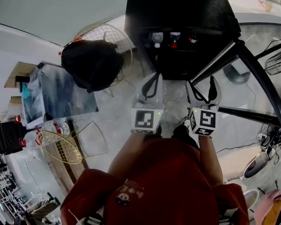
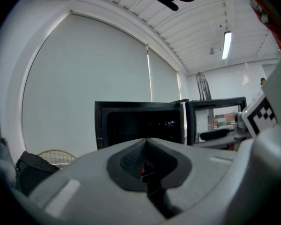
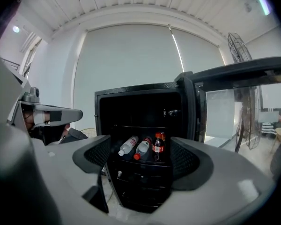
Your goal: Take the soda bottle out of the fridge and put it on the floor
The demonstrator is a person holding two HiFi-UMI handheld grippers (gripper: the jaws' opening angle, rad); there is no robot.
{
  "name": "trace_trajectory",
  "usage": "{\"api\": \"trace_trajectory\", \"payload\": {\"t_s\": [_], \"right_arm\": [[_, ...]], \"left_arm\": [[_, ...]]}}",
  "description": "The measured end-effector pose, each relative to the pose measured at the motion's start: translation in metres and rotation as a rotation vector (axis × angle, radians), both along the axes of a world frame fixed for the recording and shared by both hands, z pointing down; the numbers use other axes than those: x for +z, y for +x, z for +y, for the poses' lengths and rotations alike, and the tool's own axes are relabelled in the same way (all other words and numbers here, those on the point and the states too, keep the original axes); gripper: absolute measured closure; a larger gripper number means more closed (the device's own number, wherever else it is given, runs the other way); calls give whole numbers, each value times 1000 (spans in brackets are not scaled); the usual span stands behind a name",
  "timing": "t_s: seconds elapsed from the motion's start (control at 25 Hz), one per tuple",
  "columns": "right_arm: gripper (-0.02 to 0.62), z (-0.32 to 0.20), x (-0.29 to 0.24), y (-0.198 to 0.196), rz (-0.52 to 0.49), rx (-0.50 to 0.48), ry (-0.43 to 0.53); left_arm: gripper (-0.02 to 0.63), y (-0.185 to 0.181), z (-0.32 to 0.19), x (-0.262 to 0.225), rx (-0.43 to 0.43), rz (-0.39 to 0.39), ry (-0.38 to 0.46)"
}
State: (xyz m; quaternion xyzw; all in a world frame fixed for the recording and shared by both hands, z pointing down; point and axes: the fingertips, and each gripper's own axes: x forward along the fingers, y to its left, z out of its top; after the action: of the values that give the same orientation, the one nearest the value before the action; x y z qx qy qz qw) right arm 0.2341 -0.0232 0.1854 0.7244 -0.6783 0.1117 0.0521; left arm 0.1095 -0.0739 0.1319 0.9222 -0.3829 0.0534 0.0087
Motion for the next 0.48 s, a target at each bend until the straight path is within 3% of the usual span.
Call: {"api": "trace_trajectory", "payload": {"t_s": [0.32,0.48], "right_arm": [[213,-5,31,4,-21,10,-24],[213,-14,47,6,-39,16,-16]], "left_arm": [[606,0,-7,30,-36,-12,-39],[606,1,-18,54,-58,-32,-11]]}}
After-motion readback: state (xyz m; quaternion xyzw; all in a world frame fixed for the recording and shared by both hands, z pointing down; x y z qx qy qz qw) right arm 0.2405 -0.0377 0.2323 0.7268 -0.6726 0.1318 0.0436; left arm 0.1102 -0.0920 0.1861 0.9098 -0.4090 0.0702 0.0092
